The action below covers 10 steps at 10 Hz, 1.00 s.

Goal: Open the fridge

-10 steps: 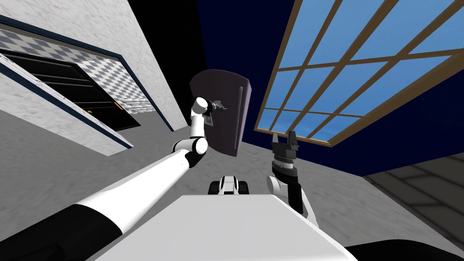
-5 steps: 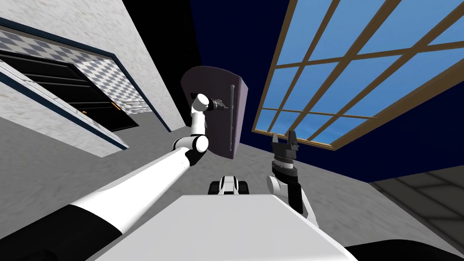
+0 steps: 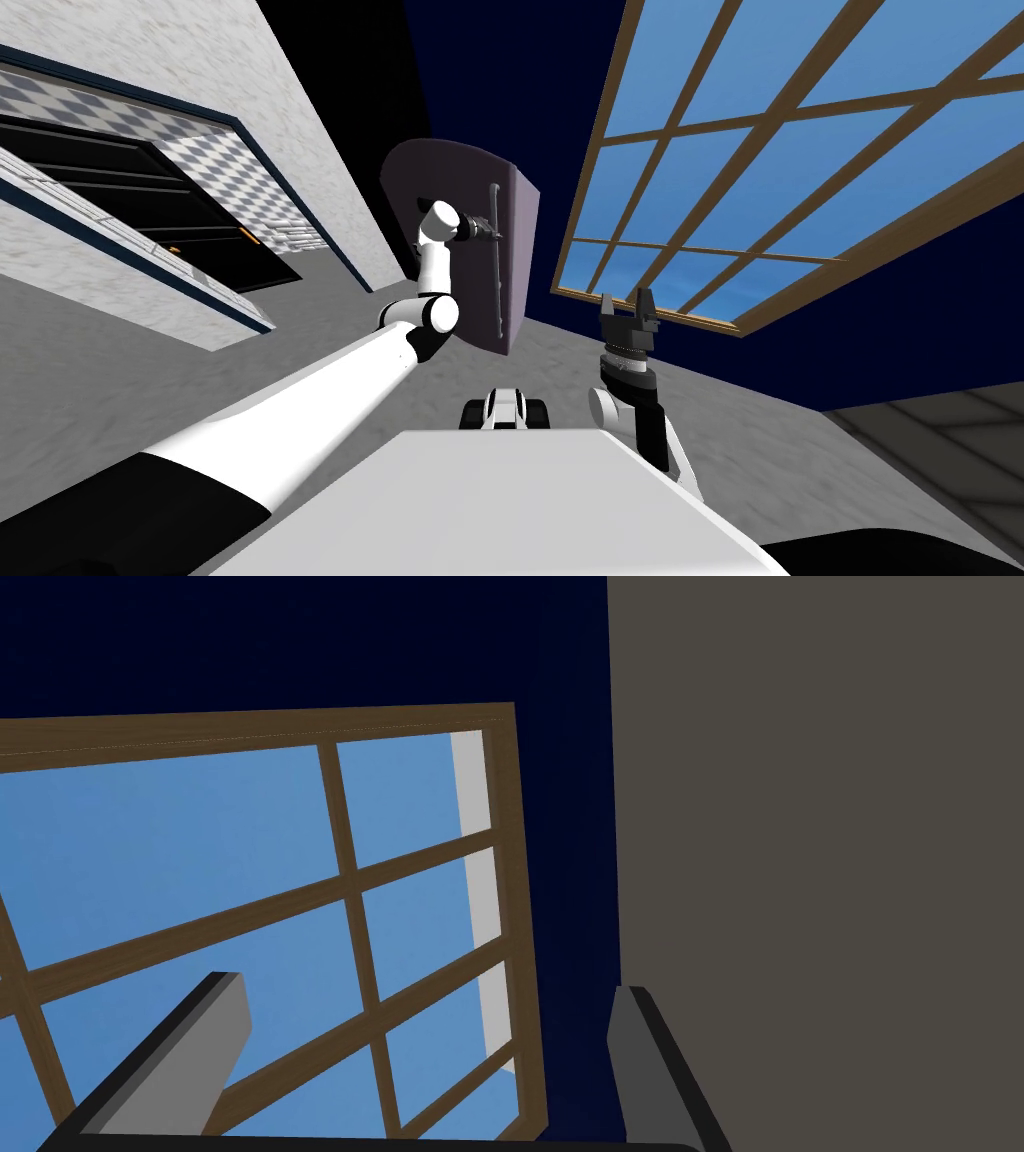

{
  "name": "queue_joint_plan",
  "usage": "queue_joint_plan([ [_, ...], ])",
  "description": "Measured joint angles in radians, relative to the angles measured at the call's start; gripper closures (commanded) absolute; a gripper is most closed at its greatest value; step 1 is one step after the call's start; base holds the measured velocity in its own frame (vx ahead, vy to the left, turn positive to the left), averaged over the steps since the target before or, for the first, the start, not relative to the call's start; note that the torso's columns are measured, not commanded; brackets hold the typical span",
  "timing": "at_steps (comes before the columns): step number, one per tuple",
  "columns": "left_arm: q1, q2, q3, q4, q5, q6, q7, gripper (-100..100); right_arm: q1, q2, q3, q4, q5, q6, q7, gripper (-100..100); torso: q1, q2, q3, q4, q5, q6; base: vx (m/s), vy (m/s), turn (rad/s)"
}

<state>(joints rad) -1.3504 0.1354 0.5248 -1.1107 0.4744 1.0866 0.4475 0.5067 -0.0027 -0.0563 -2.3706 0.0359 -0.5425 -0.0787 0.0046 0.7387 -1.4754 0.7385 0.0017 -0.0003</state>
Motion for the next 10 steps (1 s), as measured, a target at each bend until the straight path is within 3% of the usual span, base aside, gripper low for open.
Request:
queue_joint_plan([
  [1,-0.001,0.0,0.0,0.0,-0.001,0.001,0.001,100,0.0,0.0,0.0,0.0,0.0,0.0,0.0,0,-0.001,0.001,0.0,0.0,-0.001,0.0,0.007,-0.008,-0.005],
  [3,0.007,-0.009,0.003,-0.019,0.013,0.017,-0.001,100,0.0,0.0,0.0,0.0,0.0,0.0,0.0,0,0.003,0.005,0.003,0.001,-0.001,0.0,-0.117,0.184,-0.021],
  [6,-0.011,-0.039,0.009,-0.016,0.071,0.077,-0.035,100,-0.001,-0.001,-0.001,0.0,0.0,0.0,0.0,0,0.006,0.002,0.001,0.003,0.001,-0.003,-0.172,0.376,-0.048],
  [10,-0.005,-0.086,0.019,-0.076,0.152,0.185,-0.079,100,-0.001,-0.001,0.0,0.0,0.0,0.0,0.0,0,0.0,0.001,0.0,0.004,0.001,-0.004,-0.205,0.348,-0.015],
])
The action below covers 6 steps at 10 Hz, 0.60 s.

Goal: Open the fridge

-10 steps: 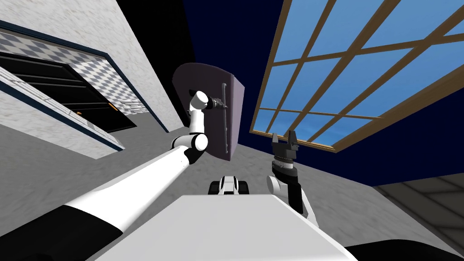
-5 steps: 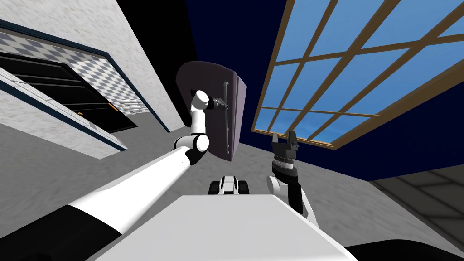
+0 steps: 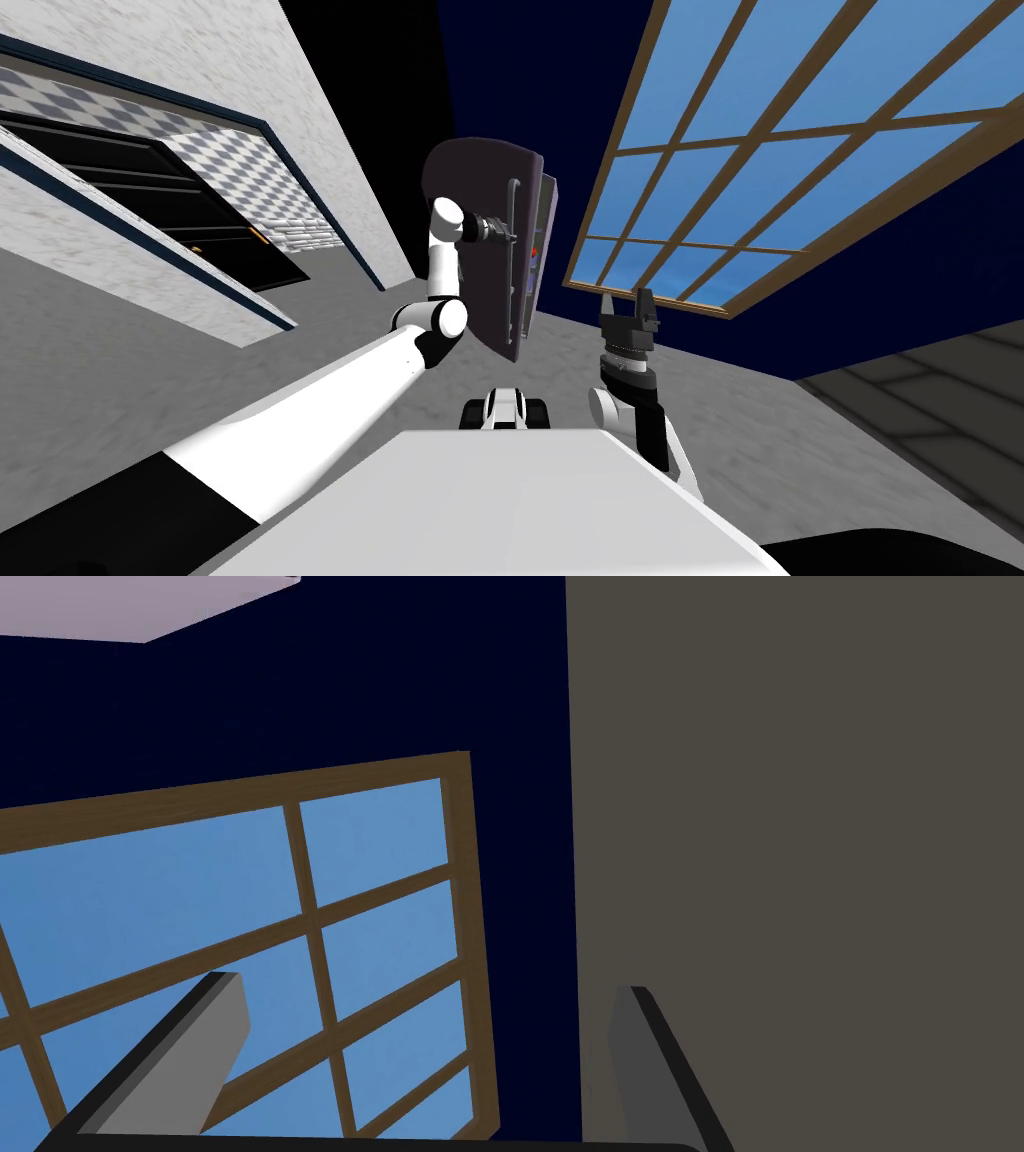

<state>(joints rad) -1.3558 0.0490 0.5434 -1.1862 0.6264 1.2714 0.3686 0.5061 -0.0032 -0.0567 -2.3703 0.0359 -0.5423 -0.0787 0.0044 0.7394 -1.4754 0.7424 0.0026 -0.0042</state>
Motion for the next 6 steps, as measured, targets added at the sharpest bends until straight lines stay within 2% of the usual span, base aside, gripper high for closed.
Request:
queue_joint_plan([
  [1,-0.007,-0.007,0.006,0.013,0.024,0.009,-0.022,100,0.0,0.0,0.0,0.0,0.0,0.0,0.0,0,0.001,0.0,0.0,-0.001,-0.001,0.002,-0.165,0.389,-0.03],
  [2,-0.013,-0.02,0.007,0.015,0.04,0.022,-0.035,100,0.0,0.0,0.0,0.0,0.0,0.0,0.0,0,-0.001,0.0,0.0,0.0,-0.001,0.003,-0.112,0.246,-0.036],
  [4,-0.009,-0.025,0.008,0.0,0.054,0.055,-0.039,100,0.0,0.0,0.0,0.0,0.0,0.0,0.0,0,-0.014,-0.005,-0.004,0.001,-0.004,0.002,-0.044,0.049,0.016],
  [5,-0.007,-0.024,0.009,0.0,0.053,0.058,-0.038,100,0.0,0.001,0.0,0.0,0.0,0.0,0.0,0,-0.014,-0.005,-0.004,-0.002,-0.006,0.005,-0.01,0.127,0.008],
  [6,-0.007,-0.025,0.016,-0.002,0.067,0.069,-0.043,100,0.0,0.0,0.0,0.0,0.0,0.0,0.0,0,-0.005,-0.004,-0.002,-0.004,-0.004,0.005,-0.037,0.268,-0.02],
])
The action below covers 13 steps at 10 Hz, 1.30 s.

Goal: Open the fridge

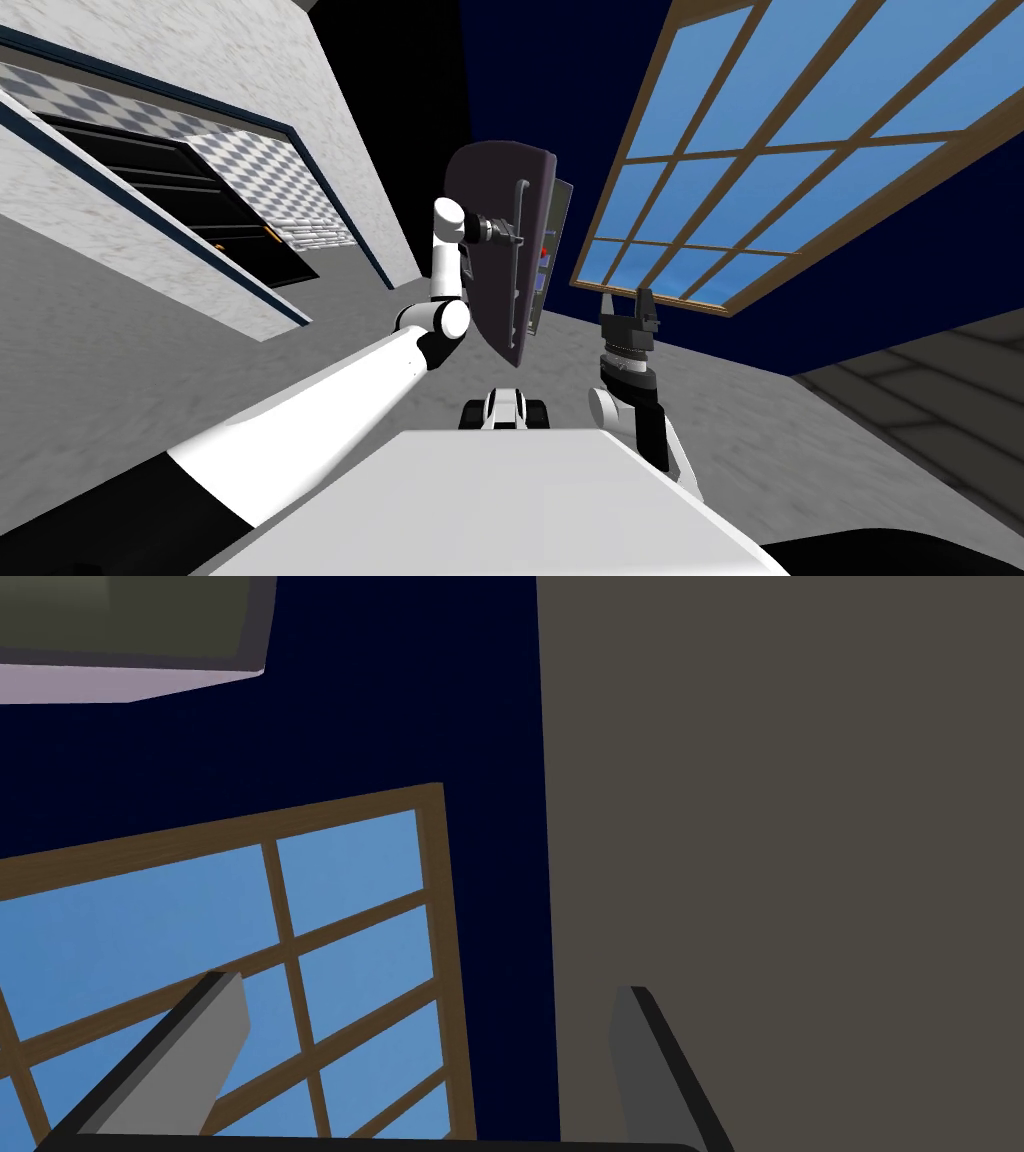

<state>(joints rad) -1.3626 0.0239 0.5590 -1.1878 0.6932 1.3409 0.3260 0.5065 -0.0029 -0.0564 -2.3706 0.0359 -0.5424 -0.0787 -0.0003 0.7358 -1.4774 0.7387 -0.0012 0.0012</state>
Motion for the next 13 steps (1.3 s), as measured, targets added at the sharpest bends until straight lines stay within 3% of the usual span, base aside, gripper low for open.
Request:
queue_joint_plan([
  [1,-0.005,-0.007,0.007,-0.005,0.018,0.019,-0.006,100,0.0,0.0,0.0,0.0,0.0,0.0,0.0,0,0.009,0.004,0.003,-0.001,0.003,-0.001,-0.04,0.24,-0.043],
  [3,0.001,-0.023,0.011,-0.03,0.039,0.062,-0.01,100,0.0,0.0,0.0,0.0,0.0,0.0,0.0,0,0.006,0.001,0.001,-0.001,0.003,-0.004,-0.023,0.254,-0.006],
  [7,-0.007,-0.042,0.035,-0.039,0.105,0.152,-0.036,100,0.0,0.0,0.0,0.0,0.0,0.0,0.0,0,0.007,-0.001,-0.001,0.0,0.004,-0.005,-0.05,0.28,-0.01],
  [10,-0.002,-0.067,0.057,-0.08,0.164,0.24,-0.05,100,0.0,0.0,0.0,0.0,0.0,0.0,0.0,0,0.009,0.0,-0.001,0.002,0.005,-0.004,-0.032,0.373,-0.016],
  [11,0.0,-0.071,0.067,-0.088,0.188,0.27,-0.062,100,0.0,0.0,0.0,0.0,0.0,0.0,0.0,0,0.008,0.0,-0.001,0.001,0.005,-0.005,-0.028,0.175,-0.017],
  [12,0.003,-0.074,0.066,-0.087,0.191,0.282,-0.064,100,0.0,0.0,0.0,0.0,0.0,0.0,0.0,0,-0.007,-0.002,-0.003,0.0,0.0,-0.003,0.01,0.171,-0.018],
  [13,0.006,-0.074,0.072,-0.092,0.203,0.301,-0.061,100,0.0,0.0,0.0,0.0,0.0,0.0,0.0,0,-0.008,-0.004,-0.003,0.0,-0.002,0.0,0.033,0.229,-0.069],
])
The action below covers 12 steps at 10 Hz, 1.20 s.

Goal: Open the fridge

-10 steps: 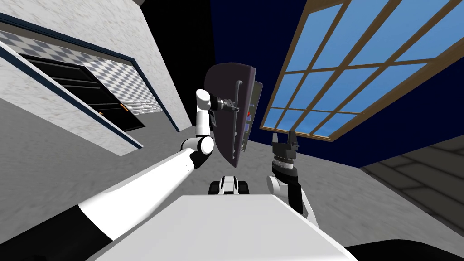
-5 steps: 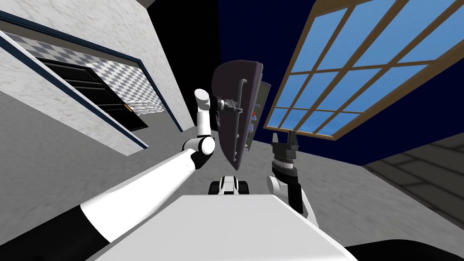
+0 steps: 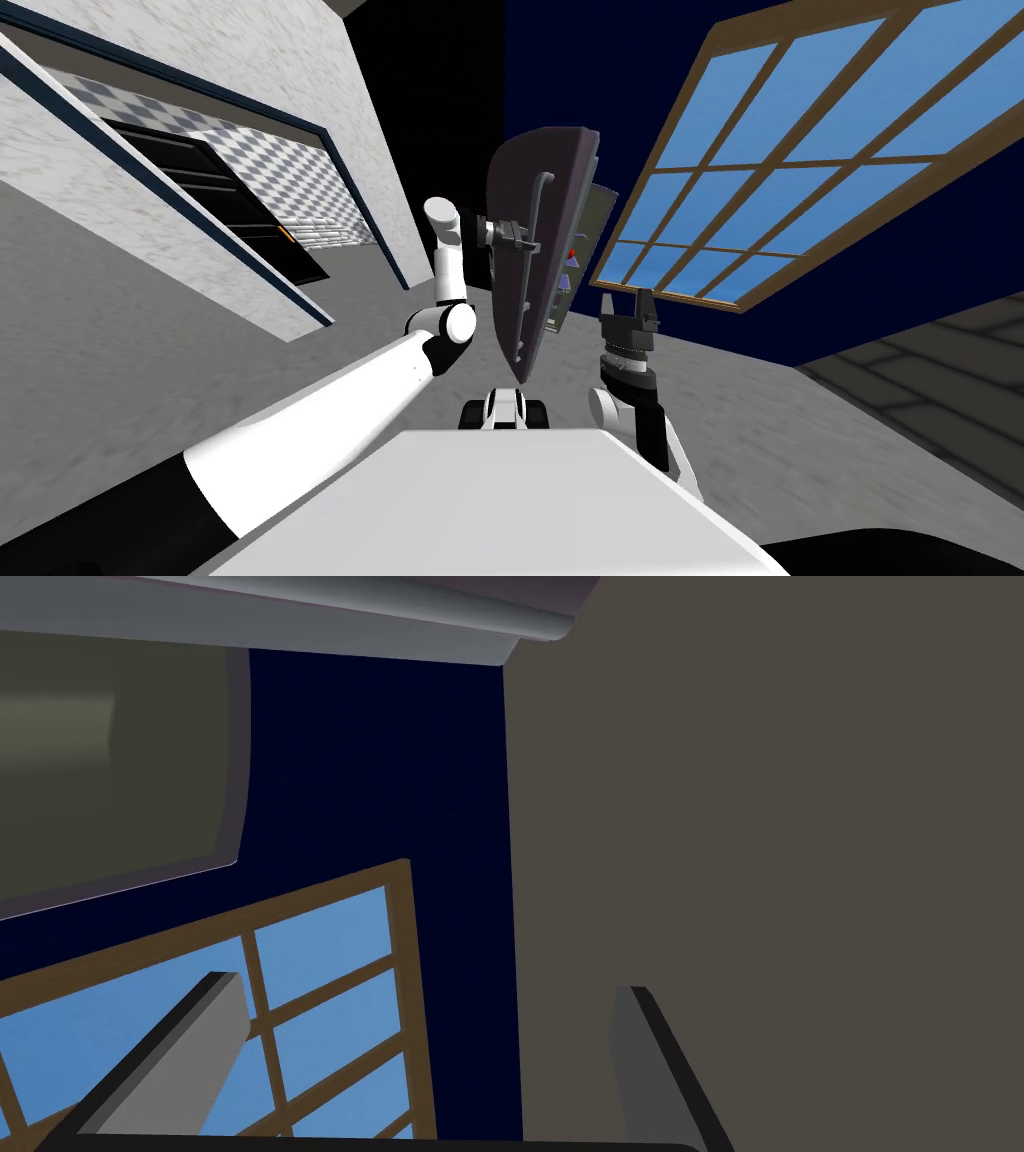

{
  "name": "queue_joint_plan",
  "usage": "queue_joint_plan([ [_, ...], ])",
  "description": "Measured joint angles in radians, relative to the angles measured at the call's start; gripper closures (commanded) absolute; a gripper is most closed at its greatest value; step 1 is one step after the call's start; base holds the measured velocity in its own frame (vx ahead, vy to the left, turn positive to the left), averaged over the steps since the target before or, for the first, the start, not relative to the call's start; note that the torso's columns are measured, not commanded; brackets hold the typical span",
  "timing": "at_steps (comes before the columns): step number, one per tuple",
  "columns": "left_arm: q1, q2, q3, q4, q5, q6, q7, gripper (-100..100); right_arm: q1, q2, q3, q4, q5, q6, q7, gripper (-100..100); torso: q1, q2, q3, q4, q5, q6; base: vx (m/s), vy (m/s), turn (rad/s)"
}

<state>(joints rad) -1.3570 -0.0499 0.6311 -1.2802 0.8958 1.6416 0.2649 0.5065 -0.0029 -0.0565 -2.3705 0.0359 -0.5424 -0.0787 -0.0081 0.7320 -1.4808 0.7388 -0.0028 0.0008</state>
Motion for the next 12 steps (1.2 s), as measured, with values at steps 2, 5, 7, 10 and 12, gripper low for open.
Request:
queue_joint_plan([
  [2,-0.005,0.002,0.016,0.002,0.034,0.047,-0.002,100,0.0,0.0,0.0,0.0,0.0,0.0,0.0,0,0.008,0.0,0.0,-0.001,0.003,-0.002,0.029,0.231,-0.04],
  [5,-0.007,0.004,0.045,-0.007,0.095,0.128,-0.004,100,0.0,0.0,0.0,0.0,0.0,0.0,0.0,0,0.015,0.0,0.0,-0.001,0.006,-0.003,0.038,0.266,-0.046],
  [7,-0.012,0.007,0.057,0.005,0.12,0.167,-0.011,100,0.0,0.0,0.0,0.0,0.0,0.0,0.0,0,0.008,-0.003,-0.004,-0.001,0.004,-0.002,0.056,0.242,-0.036],
  [10,-0.011,0.008,0.083,-0.019,0.17,0.24,-0.005,-100,0.0,0.0,0.0,0.0,0.0,0.0,0.0,0,0.01,-0.002,-0.003,-0.001,0.004,-0.002,0.038,0.182,-0.012],
  [12,-0.039,0.015,0.09,-0.026,0.173,0.254,0.026,-100,0.0,0.0,0.0,0.0,0.0,0.0,0.0,0,-0.004,0.005,0.003,-0.001,-0.001,0.0,0.022,-0.047,0.049],
])
